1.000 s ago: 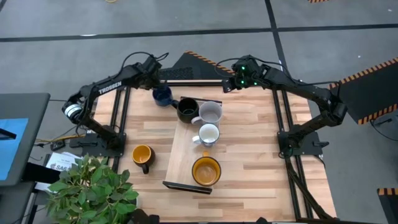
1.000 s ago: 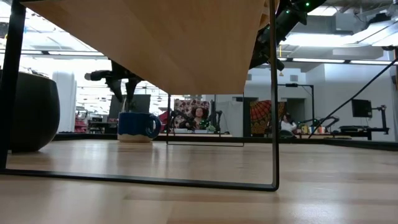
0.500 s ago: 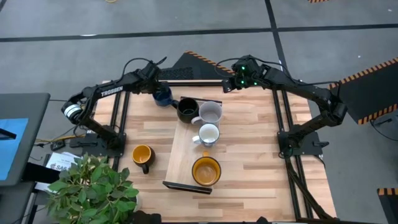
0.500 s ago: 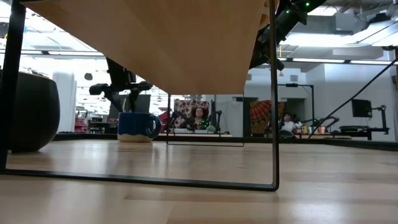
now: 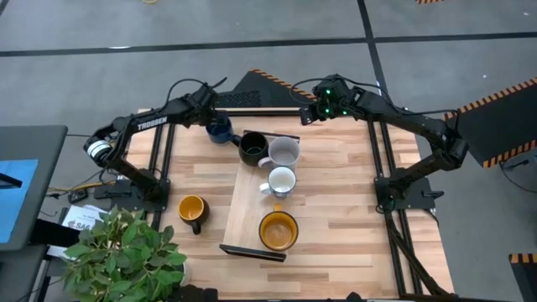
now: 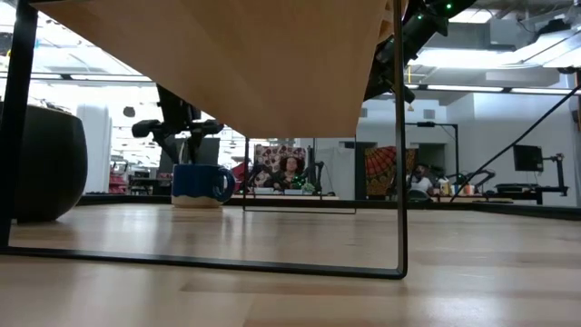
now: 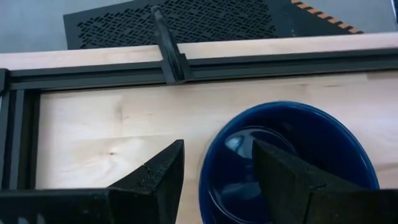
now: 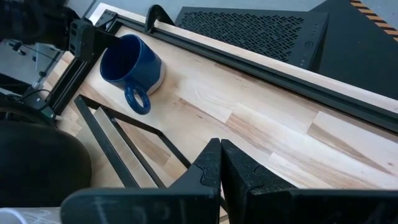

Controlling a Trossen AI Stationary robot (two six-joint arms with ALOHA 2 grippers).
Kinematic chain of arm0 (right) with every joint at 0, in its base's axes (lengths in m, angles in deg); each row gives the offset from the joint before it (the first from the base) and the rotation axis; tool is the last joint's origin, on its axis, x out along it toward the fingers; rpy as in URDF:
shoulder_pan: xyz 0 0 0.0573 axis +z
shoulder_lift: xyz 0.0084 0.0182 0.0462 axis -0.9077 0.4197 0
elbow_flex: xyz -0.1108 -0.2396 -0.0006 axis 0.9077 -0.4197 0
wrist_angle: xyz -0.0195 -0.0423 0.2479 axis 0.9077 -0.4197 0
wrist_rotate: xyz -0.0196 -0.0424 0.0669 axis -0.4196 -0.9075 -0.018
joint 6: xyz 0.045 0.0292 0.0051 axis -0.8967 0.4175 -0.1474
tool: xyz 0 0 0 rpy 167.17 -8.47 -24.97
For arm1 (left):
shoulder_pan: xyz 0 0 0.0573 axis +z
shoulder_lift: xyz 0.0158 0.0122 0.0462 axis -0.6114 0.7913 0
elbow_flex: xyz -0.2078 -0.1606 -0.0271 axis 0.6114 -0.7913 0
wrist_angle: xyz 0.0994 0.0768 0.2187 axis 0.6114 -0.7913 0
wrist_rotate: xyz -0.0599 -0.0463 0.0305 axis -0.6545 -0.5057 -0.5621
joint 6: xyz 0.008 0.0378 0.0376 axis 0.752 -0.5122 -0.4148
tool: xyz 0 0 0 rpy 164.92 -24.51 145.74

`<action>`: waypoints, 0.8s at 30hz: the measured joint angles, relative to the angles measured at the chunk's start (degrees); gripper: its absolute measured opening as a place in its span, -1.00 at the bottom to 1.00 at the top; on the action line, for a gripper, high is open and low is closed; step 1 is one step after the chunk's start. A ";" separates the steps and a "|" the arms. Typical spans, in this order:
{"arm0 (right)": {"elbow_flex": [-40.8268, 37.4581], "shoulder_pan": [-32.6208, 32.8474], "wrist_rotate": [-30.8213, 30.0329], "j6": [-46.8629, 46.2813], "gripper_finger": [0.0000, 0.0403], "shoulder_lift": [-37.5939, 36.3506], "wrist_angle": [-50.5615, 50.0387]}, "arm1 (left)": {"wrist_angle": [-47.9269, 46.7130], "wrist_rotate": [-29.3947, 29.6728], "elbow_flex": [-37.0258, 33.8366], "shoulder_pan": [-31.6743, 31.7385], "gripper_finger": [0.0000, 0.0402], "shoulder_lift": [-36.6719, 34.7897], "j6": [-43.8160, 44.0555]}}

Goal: Place coffee mugs
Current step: Put the blue mug on the shelf

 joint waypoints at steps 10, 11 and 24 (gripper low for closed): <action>0.00 -0.07 -0.01 0.00 -0.88 0.00 0.00 | -6.10 2.50 -0.04 -2.10 -0.13 -0.31 -1.86; 0.00 -0.07 -0.01 0.00 -0.88 0.00 0.00 | -6.01 3.94 -0.04 -2.73 -0.13 -0.31 -1.35; 0.00 -0.07 -0.02 0.31 -0.88 0.00 -0.02 | -4.68 14.93 -4.10 -13.13 -0.14 -0.35 22.62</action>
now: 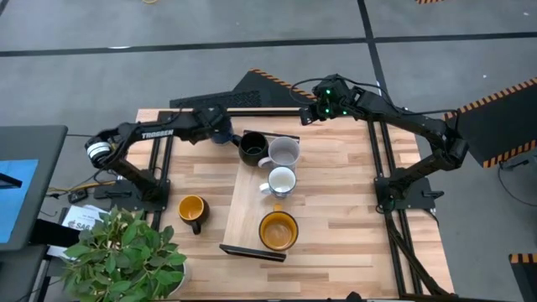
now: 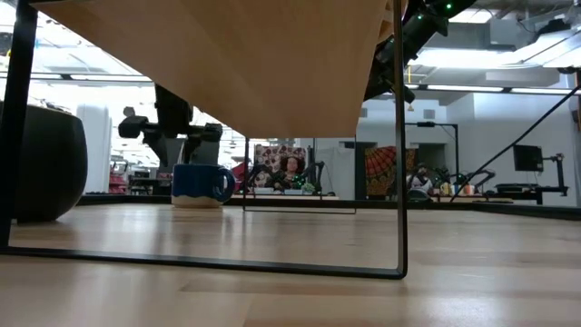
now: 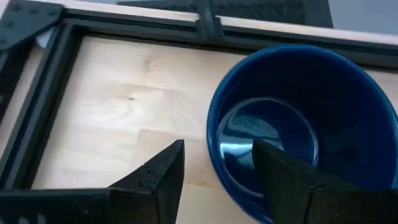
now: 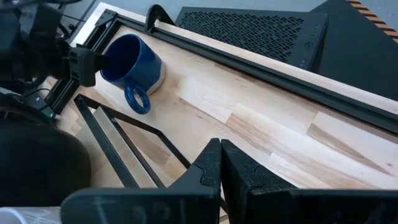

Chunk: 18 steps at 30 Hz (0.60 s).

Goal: Place coffee mugs
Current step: Put the blue mug on the shelf

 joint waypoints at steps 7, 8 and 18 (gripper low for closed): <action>0.02 0.00 0.00 0.12 -0.88 0.00 0.01 | 5.48 2.41 -4.65 -2.05 -0.14 0.13 8.25; 0.02 0.00 0.00 0.12 -0.88 0.00 -0.01 | 6.72 2.21 -5.49 -1.77 -0.14 0.17 9.03; 0.02 0.00 0.00 0.15 -0.88 0.00 0.00 | 12.63 -1.89 -8.55 1.22 -0.41 0.22 12.01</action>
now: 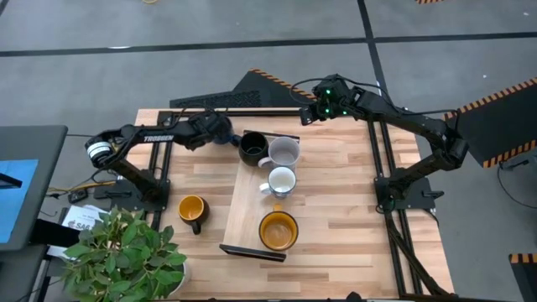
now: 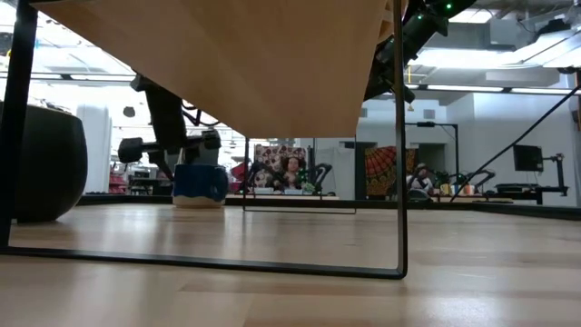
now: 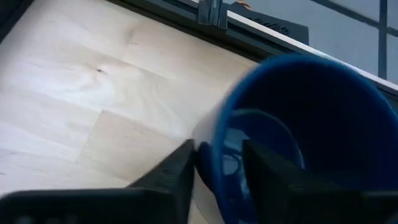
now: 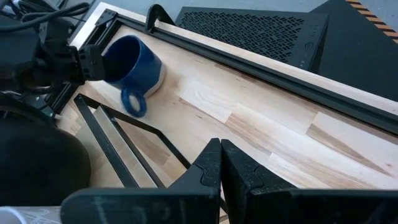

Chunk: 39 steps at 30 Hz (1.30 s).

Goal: Place coffee mugs
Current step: Put the blue mug on the shelf

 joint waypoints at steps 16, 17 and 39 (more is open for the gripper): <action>0.00 0.00 0.00 1.05 -0.88 0.00 0.01 | -5.10 4.22 -0.17 0.28 -0.94 -16.71 -10.83; 0.00 0.00 0.00 1.05 -0.88 0.00 -0.01 | -5.69 4.24 -0.16 -0.07 -0.95 -18.78 -11.47; 0.00 0.09 0.02 1.02 -0.88 0.00 0.02 | -35.30 -7.49 37.71 -25.65 -0.96 -28.52 -42.16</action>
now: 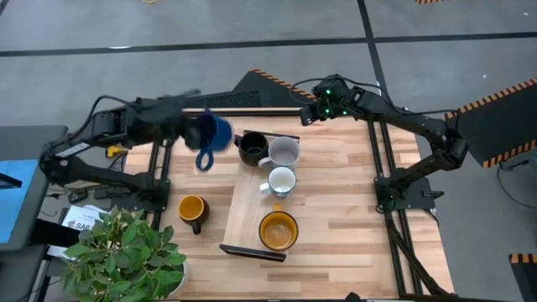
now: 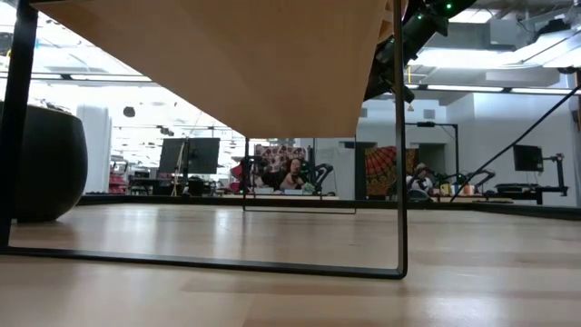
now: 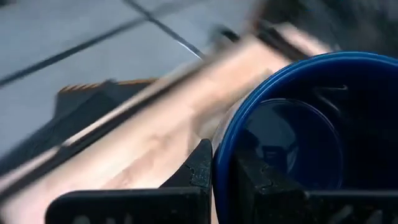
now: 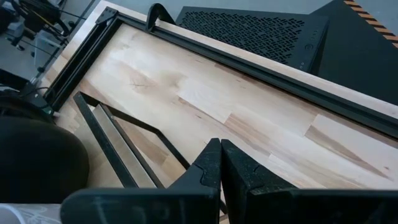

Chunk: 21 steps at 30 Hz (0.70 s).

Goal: Place coffee mugs
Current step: Put the blue mug on the shelf

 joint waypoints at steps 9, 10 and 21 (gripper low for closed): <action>0.00 -0.01 0.02 -0.50 -0.88 0.00 0.00 | -13.87 -5.62 12.30 -10.50 -0.96 15.66 -26.25; 0.00 -0.01 0.02 -0.54 -0.88 0.00 0.00 | -13.51 -6.47 12.30 -10.85 -0.96 17.07 -27.78; 0.00 0.01 0.02 -0.60 -0.88 0.00 -0.04 | -6.21 -18.22 10.51 -11.02 -0.96 26.21 -36.30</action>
